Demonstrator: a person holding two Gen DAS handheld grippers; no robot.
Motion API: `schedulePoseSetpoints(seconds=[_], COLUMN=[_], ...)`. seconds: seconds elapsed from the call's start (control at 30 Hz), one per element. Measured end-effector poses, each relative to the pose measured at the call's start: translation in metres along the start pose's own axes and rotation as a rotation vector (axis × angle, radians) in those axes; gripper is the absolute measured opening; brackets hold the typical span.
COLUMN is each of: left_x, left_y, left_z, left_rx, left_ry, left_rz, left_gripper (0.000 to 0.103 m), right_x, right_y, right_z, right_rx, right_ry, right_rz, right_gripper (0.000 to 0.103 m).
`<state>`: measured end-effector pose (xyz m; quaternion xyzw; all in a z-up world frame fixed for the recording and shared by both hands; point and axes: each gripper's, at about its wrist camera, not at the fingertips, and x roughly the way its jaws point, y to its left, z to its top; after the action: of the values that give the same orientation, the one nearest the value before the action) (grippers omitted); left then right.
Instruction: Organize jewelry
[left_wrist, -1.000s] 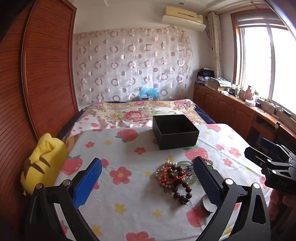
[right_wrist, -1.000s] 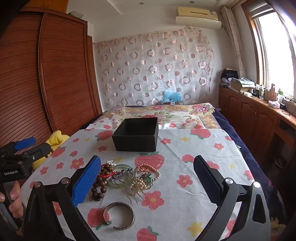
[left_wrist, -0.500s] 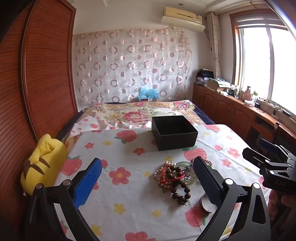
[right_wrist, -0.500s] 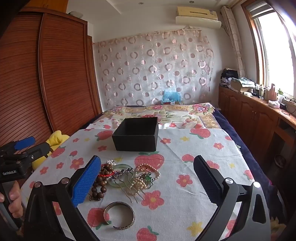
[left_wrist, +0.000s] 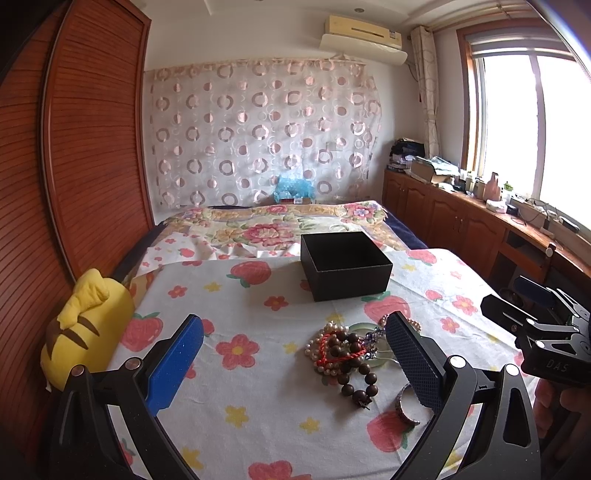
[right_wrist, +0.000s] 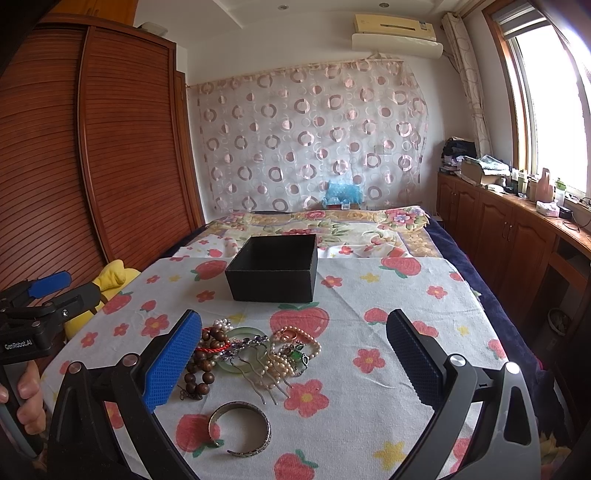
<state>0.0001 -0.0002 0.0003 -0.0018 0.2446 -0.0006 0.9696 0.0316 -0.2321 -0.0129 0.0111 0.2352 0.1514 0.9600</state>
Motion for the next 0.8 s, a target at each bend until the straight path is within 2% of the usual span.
schedulePoseSetpoints(seconds=[0.8], left_x=[-0.0005], left_y=[-0.0018], left_z=[-0.0004], left_rx=[0.0], left_ry=[-0.001], left_rz=[-0.003], left_gripper=[0.095], right_x=[0.0003], right_y=[0.0002], right_z=[-0.0005], right_rx=[0.0], right_ry=[-0.001], right_rz=[0.0], right_gripper=[0.1])
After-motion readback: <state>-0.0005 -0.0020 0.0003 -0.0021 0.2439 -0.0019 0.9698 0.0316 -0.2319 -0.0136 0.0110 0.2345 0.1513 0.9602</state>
